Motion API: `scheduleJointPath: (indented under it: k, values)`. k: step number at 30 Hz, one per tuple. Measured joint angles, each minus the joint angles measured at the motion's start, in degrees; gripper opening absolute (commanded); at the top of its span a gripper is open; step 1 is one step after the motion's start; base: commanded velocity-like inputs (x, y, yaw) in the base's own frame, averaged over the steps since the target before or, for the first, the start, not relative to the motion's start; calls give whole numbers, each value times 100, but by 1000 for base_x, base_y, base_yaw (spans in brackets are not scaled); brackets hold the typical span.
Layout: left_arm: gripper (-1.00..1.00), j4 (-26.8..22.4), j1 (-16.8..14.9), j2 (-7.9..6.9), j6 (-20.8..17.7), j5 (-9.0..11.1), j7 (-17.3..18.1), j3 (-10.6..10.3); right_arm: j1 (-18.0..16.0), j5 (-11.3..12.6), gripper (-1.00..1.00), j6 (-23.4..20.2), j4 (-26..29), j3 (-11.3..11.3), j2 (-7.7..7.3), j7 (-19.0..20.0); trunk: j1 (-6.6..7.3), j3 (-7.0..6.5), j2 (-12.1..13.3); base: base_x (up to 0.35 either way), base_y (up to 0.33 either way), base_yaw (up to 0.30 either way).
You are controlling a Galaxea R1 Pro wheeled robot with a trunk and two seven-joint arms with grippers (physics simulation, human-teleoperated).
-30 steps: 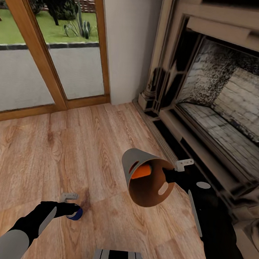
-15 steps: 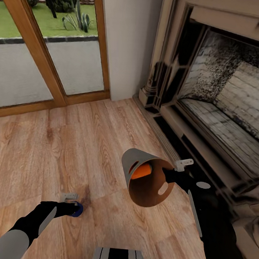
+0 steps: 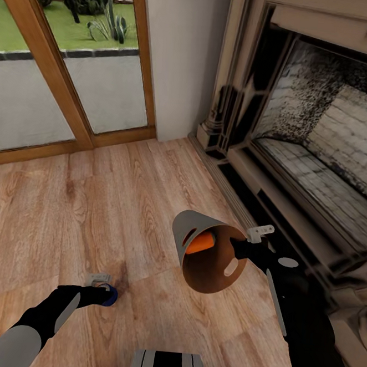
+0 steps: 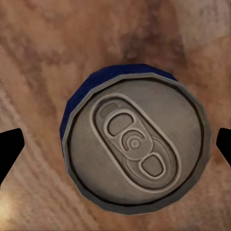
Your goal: Put the three can of soda from the living room inside the tash can in the kitchen.
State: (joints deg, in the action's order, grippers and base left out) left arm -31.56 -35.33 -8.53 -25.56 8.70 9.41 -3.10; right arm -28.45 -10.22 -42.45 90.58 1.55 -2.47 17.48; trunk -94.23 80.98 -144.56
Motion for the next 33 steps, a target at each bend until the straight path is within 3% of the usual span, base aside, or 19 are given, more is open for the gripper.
scheduleJointPath:
  k: [1,15,33]
  values:
    - [-100,0,0,0,2,0,0,0,0,-4,-100,1,0,1,0,0,0,0,0,0,0,0]
    - [-100,-3,7,1,146,19,34,-6,3,-40,-100,5,-4,85,0,-1,0,0,0,0,0,0]
    - [-100,-1,9,0,138,-8,23,-15,7,16,-100,-10,-27,154,0,-2,47,-398,24,0,0,0]
